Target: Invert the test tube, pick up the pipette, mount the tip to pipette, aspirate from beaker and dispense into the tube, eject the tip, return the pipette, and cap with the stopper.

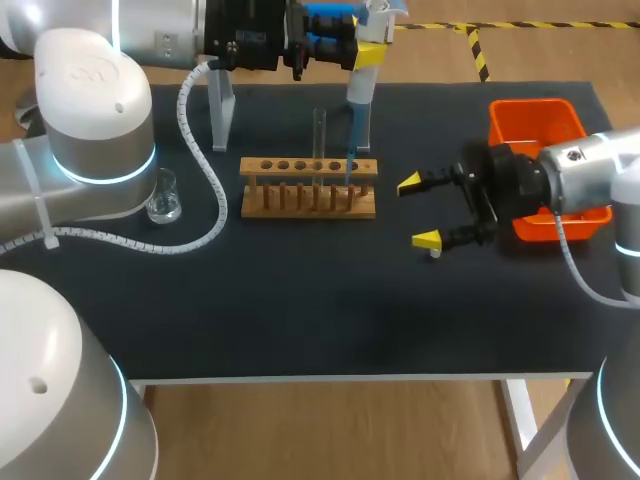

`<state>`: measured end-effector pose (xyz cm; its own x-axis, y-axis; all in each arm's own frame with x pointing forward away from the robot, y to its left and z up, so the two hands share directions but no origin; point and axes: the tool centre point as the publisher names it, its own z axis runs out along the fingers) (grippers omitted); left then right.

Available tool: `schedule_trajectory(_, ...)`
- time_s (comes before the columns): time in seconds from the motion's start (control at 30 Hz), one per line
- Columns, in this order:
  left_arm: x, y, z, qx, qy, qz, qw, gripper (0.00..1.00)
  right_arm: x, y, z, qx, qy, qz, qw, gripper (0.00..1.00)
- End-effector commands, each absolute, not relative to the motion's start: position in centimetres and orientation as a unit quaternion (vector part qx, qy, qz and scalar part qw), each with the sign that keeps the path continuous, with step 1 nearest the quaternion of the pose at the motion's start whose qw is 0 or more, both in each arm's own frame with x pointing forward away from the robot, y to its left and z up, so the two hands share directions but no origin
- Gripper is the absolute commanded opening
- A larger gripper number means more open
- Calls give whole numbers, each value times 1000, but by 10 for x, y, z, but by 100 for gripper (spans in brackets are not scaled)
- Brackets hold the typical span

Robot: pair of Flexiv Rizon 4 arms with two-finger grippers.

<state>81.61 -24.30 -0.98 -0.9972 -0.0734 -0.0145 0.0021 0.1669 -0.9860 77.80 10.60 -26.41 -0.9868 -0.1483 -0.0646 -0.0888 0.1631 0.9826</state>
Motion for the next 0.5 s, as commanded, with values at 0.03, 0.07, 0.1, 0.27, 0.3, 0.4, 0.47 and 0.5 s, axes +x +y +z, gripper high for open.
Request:
schedule_trajectory(0.03,816,-216,-20,-44,764,-642,46,0,777,106,-263,77,-763,-641,23,100)
schedule_trajectory(0.07,817,-208,-20,-45,760,-646,52,0,777,106,-263,77,-763,-641,23,100)
schedule_trajectory(0.1,818,-200,-21,-49,761,-645,60,0,777,106,-263,77,-763,-641,23,100)
schedule_trajectory(0.27,825,-161,-24,-63,759,-643,81,0,777,106,-263,77,-763,-641,23,100)
schedule_trajectory(0.3,827,-152,-25,-65,759,-643,84,0,777,106,-263,77,-763,-641,23,100)
schedule_trajectory(0.4,835,-124,-28,-69,759,-641,94,0,777,106,-263,77,-763,-641,23,100)
schedule_trajectory(0.47,840,-109,-30,-73,757,-641,101,0,777,106,-263,77,-763,-641,23,100)
schedule_trajectory(0.5,844,-96,-31,-76,755,-643,105,0,777,106,-263,77,-763,-641,23,100)
